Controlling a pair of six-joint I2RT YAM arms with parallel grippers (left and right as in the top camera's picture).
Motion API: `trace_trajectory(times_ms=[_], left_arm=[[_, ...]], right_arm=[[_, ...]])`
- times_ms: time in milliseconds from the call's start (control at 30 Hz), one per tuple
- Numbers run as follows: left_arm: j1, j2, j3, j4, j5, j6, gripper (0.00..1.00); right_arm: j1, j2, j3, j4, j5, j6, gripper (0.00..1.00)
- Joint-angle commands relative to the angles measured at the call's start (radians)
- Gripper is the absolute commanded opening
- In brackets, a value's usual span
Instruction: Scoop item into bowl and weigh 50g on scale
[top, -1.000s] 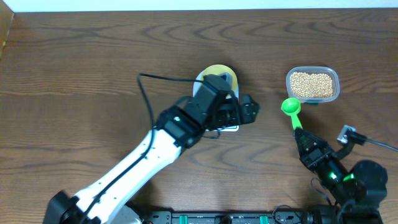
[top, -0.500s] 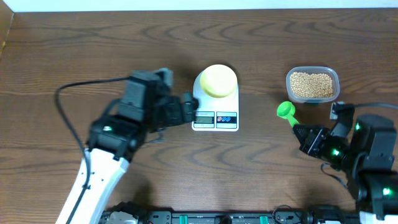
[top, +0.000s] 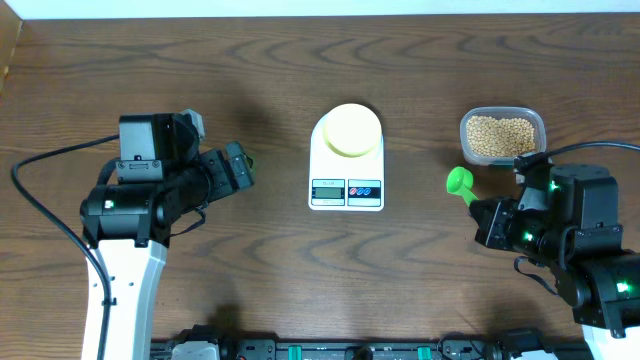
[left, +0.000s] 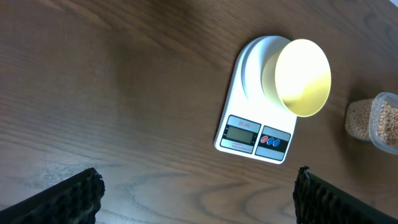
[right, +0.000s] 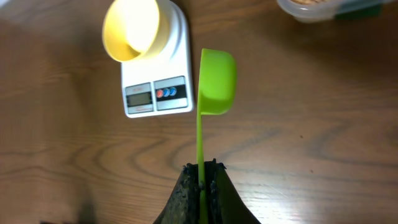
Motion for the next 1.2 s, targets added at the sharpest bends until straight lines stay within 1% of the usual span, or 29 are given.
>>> trace_trajectory(times_ms=[0, 133, 433, 667, 967, 1167], left_arm=[[0.007, -0.005, 0.024, -0.006, -0.006, 0.027, 0.99], [0.007, -0.005, 0.023, -0.024, -0.007, 0.027, 0.99], [0.007, -0.005, 0.022, -0.039, -0.006, 0.027, 0.99], [0.007, -0.005, 0.022, -0.039, -0.006, 0.027, 0.98], [0.007, -0.005, 0.022, -0.038, -0.006, 0.027, 0.98], [0.007, -0.005, 0.022, -0.039, -0.006, 0.027, 0.98]], right_arm=[[0.009, -0.003, 0.019, -0.017, 0.036, 0.031, 0.01], [0.009, -0.003, 0.019, -0.048, 0.004, 0.072, 0.01], [0.009, -0.003, 0.019, -0.120, -0.051, 0.072, 0.01], [0.009, -0.003, 0.019, -0.181, -0.047, 0.068, 0.01], [0.009, -0.003, 0.019, -0.205, -0.037, 0.040, 0.01], [0.009, -0.003, 0.019, -0.217, 0.043, 0.041, 0.01]])
